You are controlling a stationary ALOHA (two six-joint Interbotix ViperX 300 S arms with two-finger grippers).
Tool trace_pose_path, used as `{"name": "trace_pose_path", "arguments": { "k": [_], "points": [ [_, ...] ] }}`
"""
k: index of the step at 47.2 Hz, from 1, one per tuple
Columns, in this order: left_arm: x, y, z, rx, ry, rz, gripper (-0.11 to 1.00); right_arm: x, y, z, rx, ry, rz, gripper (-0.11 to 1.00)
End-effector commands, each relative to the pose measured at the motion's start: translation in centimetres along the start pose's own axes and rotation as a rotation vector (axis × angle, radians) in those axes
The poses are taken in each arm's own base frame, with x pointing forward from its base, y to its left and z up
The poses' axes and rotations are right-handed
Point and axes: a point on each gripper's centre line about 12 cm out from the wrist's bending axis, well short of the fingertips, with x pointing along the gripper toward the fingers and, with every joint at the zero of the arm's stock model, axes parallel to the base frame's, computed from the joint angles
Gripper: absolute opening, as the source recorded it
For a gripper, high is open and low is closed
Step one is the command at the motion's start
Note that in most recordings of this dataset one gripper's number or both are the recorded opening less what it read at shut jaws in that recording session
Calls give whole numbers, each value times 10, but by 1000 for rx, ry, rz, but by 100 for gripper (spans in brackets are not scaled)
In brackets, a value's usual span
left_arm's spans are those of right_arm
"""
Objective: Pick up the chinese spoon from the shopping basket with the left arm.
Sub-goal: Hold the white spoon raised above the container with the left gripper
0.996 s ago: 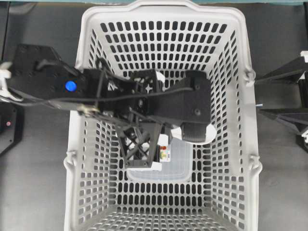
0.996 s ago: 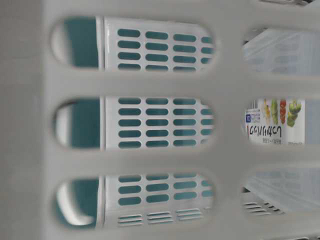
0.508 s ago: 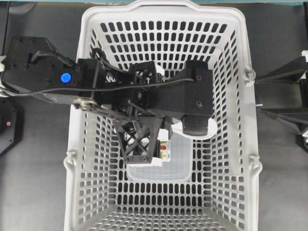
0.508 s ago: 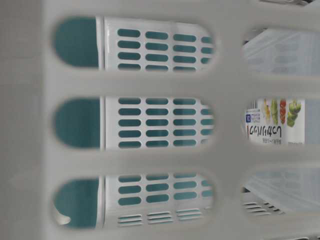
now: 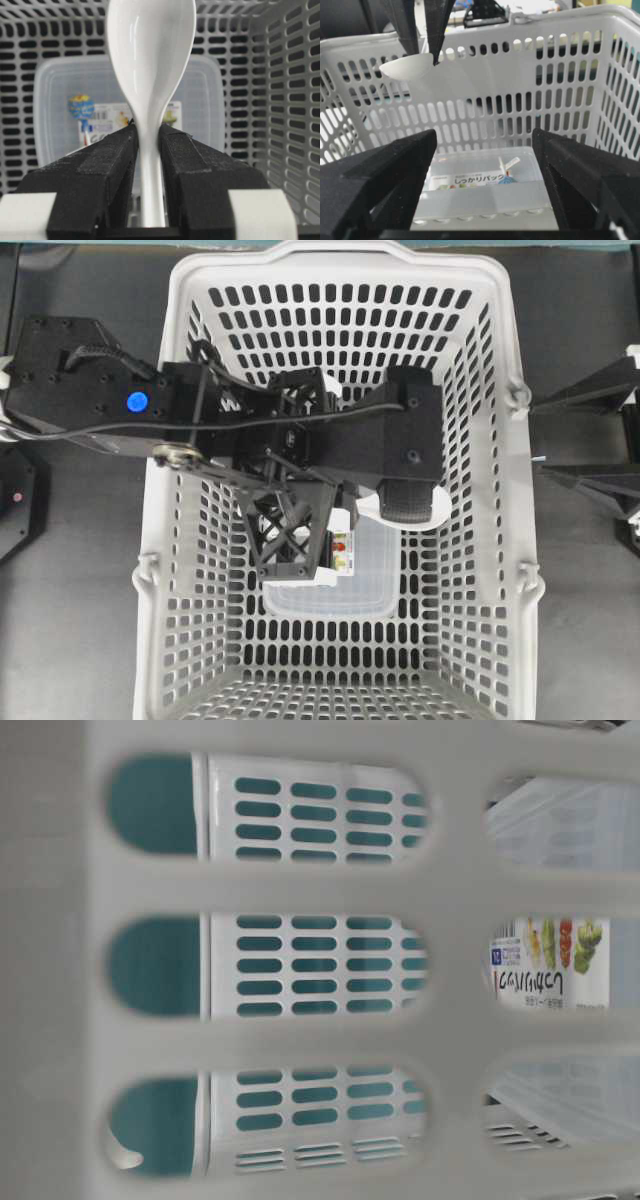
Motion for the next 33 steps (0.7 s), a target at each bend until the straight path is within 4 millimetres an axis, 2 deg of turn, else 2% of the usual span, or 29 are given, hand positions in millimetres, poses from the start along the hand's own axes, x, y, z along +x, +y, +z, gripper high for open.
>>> {"name": "trace_pose_path", "arguments": {
  "k": [1,33],
  "points": [
    [-15,1,5,0,-42,0,14,1,0,3,3,-8,-2,74],
    [-11,1,2,0,-23,1,14,-2,0,7,5,-29,1,74]
  ]
}}
